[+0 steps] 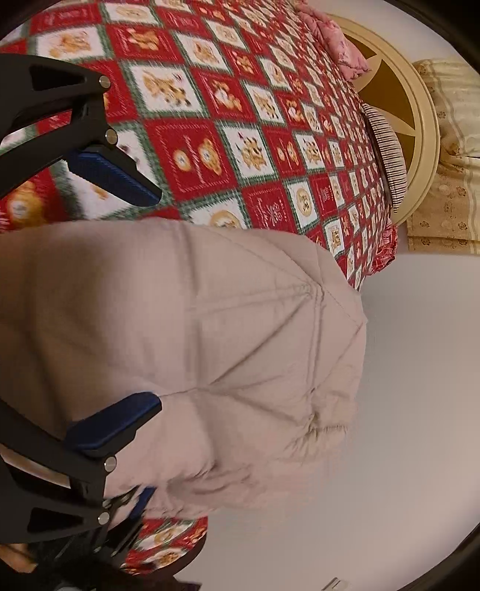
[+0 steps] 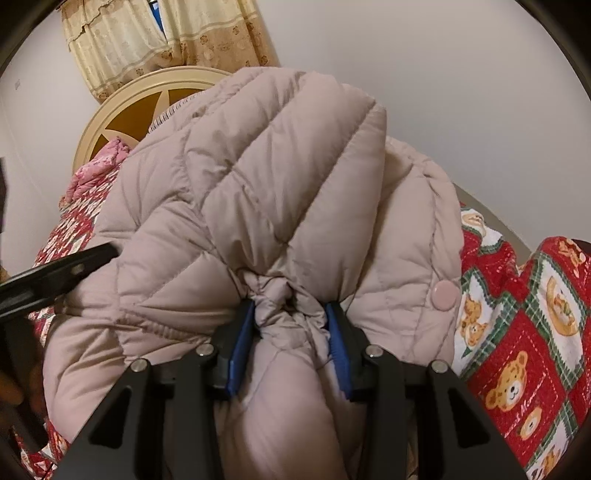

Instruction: Fold large clothes

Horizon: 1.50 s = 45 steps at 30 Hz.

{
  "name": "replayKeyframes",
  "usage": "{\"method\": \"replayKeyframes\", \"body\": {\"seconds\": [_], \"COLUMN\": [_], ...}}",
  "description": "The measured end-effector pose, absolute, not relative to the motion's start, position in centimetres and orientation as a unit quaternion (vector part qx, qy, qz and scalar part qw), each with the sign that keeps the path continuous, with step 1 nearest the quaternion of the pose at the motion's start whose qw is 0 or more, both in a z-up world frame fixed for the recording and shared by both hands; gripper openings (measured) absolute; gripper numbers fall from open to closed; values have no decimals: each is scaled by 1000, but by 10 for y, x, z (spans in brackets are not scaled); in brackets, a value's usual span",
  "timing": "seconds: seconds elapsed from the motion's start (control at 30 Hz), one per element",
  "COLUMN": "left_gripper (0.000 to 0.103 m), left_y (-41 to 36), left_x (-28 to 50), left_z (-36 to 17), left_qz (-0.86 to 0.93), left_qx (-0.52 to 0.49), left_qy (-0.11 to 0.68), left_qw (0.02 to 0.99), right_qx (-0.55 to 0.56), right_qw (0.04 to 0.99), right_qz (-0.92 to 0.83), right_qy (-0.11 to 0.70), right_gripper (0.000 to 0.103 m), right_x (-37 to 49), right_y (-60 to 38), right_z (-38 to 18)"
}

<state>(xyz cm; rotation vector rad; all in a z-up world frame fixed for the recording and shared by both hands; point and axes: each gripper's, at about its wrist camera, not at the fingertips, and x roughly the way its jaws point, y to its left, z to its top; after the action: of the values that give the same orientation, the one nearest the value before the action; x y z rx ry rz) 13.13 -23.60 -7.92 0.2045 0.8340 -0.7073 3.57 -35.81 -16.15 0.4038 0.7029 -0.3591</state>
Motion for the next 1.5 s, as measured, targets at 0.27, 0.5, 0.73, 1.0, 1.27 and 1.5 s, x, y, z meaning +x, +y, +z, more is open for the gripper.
{"method": "replayKeyframes", "body": {"seconds": [0.27, 0.5, 0.73, 1.0, 1.27, 1.5], "left_gripper": [102, 102, 102, 102, 102, 102], "left_y": [-205, -184, -178, -166, -143, -117], "left_x": [85, 58, 40, 11, -22, -30], "left_z": [-66, -65, -58, -41, 2, 31], "left_qz": [-341, -351, -359, -338, -301, -274], "left_qx": [110, 110, 108, 132, 139, 96], "left_qy": [371, 348, 348, 332, 252, 216], "left_qw": [856, 863, 859, 871, 909, 932], "right_qx": [193, 223, 199, 155, 109, 58], "right_qw": [900, 893, 909, 921, 953, 965], "right_qz": [-192, -219, -194, -192, -210, -229], "right_qy": [340, 324, 312, 301, 188, 116], "right_gripper": [42, 56, 85, 94, 102, 103], "right_x": [37, 4, -57, -106, -128, -143], "right_y": [-351, -334, -298, -259, -228, -200], "right_z": [-162, -143, -112, -81, -22, 2]}}
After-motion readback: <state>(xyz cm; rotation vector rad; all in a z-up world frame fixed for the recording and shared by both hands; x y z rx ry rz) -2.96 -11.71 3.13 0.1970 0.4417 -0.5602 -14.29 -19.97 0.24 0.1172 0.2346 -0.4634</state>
